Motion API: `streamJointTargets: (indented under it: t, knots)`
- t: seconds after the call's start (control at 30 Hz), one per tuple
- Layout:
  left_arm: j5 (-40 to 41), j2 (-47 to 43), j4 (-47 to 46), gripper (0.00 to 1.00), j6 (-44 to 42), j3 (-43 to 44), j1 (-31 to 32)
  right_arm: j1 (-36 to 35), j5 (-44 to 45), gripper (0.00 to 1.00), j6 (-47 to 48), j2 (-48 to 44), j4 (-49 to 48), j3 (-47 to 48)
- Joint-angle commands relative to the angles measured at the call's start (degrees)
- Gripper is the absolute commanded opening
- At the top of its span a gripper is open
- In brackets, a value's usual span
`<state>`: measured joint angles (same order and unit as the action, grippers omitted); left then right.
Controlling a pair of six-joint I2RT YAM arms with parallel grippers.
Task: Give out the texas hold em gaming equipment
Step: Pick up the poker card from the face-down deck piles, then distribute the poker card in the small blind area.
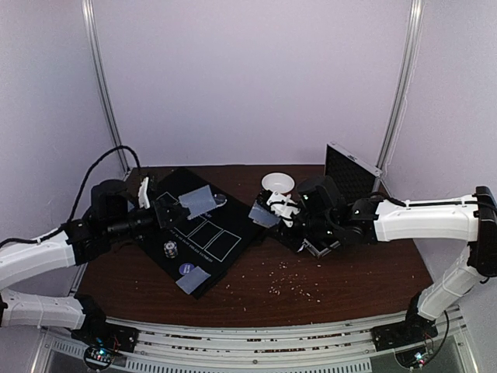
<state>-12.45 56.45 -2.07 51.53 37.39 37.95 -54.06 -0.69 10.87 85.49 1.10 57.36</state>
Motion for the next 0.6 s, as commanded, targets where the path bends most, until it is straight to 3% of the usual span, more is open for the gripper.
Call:
streamJointTargets:
  t: [0.0,0.17,0.37,0.57]
  knots:
    - [8.79,-5.06,-5.61,0.00,23.93,-13.27,-0.12,0.11,0.20,0.39,-0.66,-1.84,1.60,0.28]
    - [9.86,-7.46,-8.24,0.00,35.73,-23.27,2.90,-0.05,-0.97,0.39,-0.76,-3.03,1.70,-0.87]
    - [14.34,-8.61,-6.70,0.00,42.61,-25.34,8.00,-0.73,-0.87,0.38,-0.85,-3.88,2.25,-1.24]
    - [13.13,-5.58,-5.00,0.00,48.55,-25.78,10.80,-1.22,0.31,0.38,-0.46,-5.18,2.94,-1.82]
